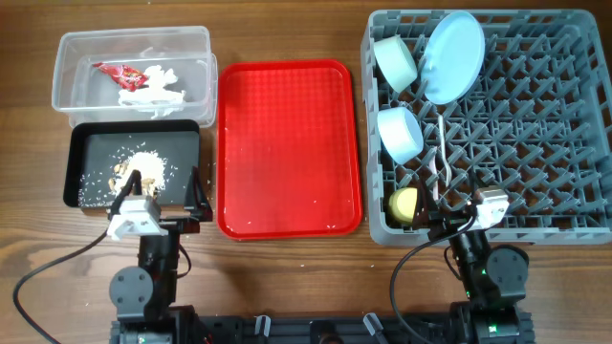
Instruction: Sort waste into correct bins and load items into the dishwasher rack
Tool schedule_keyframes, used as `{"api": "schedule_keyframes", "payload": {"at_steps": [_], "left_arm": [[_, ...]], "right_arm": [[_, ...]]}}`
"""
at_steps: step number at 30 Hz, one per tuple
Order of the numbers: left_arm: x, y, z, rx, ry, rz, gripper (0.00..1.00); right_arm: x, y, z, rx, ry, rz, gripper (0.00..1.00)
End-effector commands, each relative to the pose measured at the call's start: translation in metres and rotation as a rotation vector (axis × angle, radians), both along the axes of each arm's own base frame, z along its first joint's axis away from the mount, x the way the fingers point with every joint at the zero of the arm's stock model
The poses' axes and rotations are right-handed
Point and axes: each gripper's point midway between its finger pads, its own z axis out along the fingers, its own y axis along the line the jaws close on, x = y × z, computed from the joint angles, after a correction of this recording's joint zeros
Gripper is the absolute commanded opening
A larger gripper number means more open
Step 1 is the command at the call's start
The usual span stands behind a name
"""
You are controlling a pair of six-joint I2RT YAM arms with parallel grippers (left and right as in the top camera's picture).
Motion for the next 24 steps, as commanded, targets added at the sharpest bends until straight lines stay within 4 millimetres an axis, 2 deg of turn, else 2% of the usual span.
{"api": "schedule_keyframes", "payload": {"at_steps": [1,7,11,15,19,22,24], "left_arm": [[-0.005,0.003,0.001,0.010,-0.045,0.023,1.00],[-0.006,0.004,0.003,0.010,-0.068,0.028,1.00],[-0.002,0.004,-0.014,0.009,-0.022,0.027,1.00],[-0.002,0.004,-0.016,0.010,-0.013,0.027,1.00],[-0.001,0.004,-0.036,0.008,0.067,0.024,1.00],[-0.001,-0.001,-0.062,0.006,0.175,-0.006,1.00],[-0.001,-0.003,-0.063,0.006,0.178,-0.016,1.00]], "right_arm": [[-0.001,0.002,0.001,0.015,-0.005,0.010,1.00],[-0.001,0.002,0.001,0.015,-0.005,0.010,1.00],[-0.001,0.002,0.001,0.015,-0.005,0.010,1.00],[-0.001,0.002,0.001,0.015,-0.005,0.010,1.00],[-0.001,0.002,0.001,0.015,-0.005,0.010,1.00],[-0.001,0.002,0.001,0.015,-0.005,0.010,1.00],[-0.001,0.002,0.001,0.015,-0.005,0.010,1.00]]}}
